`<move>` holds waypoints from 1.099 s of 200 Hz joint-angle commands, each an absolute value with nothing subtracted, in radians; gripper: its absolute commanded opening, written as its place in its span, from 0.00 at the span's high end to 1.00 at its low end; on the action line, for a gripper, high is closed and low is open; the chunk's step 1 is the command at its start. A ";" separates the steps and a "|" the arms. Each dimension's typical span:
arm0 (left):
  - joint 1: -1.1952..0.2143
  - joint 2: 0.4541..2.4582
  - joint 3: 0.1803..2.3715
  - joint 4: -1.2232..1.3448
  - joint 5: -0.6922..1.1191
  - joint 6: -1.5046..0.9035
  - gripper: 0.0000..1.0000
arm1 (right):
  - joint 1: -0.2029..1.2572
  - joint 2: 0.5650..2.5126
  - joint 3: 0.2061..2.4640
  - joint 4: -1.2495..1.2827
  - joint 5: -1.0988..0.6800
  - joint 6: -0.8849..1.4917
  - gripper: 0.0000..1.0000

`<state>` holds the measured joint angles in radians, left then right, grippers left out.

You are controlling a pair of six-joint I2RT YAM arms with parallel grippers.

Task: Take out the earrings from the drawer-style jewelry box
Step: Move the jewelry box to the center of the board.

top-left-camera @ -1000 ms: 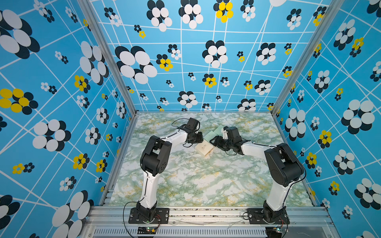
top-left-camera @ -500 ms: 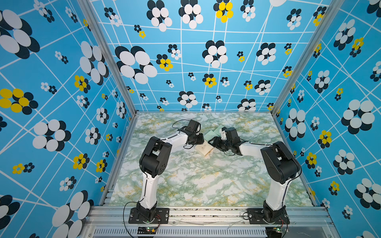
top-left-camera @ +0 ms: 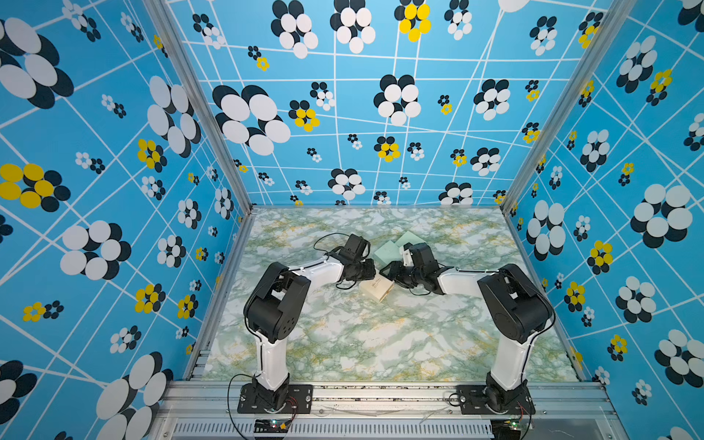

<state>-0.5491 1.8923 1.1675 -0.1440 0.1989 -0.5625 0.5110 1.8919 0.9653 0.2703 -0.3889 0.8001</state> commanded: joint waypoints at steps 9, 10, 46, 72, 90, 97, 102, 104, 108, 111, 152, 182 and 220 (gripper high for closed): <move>-0.577 1.833 1.043 -0.216 0.155 -0.612 0.64 | 0.535 1.826 0.926 0.248 -0.402 0.809 0.44; -0.578 1.830 1.039 -0.214 0.155 -0.613 0.64 | 0.536 1.825 0.925 0.247 -0.402 0.808 0.44; -0.607 1.773 0.968 -0.220 0.130 -0.642 0.63 | 0.537 1.753 0.901 0.146 -0.358 0.720 0.44; -0.602 1.698 0.957 -0.273 0.027 -0.642 0.63 | 0.538 1.649 0.924 -0.024 -0.253 0.615 0.43; -0.596 1.652 1.000 -0.338 -0.025 -0.608 0.63 | 0.538 1.565 0.929 -0.112 -0.192 0.572 0.43; -0.595 1.642 1.023 -0.357 -0.026 -0.589 0.63 | 0.538 1.537 0.933 -0.147 -0.184 0.566 0.43; -0.596 1.636 1.040 -0.367 -0.016 -0.577 0.63 | 0.536 1.522 0.935 -0.170 -0.185 0.565 0.44; -0.595 1.636 1.047 -0.371 -0.011 -0.573 0.63 | 0.537 1.516 0.934 -0.179 -0.188 0.566 0.44; -0.595 1.635 1.060 -0.377 0.001 -0.565 0.63 | 0.538 1.505 0.935 -0.193 -0.194 0.567 0.44; -0.595 1.634 1.069 -0.380 0.014 -0.559 0.63 | 0.537 1.497 0.934 -0.199 -0.203 0.572 0.44; -0.609 1.641 1.096 -0.357 0.178 -0.570 0.68 | 0.540 1.424 0.788 -0.059 -0.347 0.769 0.53; -0.633 1.666 1.066 -0.334 0.200 -0.592 0.76 | 0.571 1.416 0.691 0.052 -0.355 0.871 0.58; -0.670 1.674 1.020 -0.309 0.209 -0.618 0.86 | 0.626 1.459 0.675 0.082 -0.331 0.898 0.59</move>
<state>-0.6487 1.6608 1.0622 -0.3241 0.1810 -0.5957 0.5957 1.4292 0.6754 0.0063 -0.3275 0.8444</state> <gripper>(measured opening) 0.157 0.411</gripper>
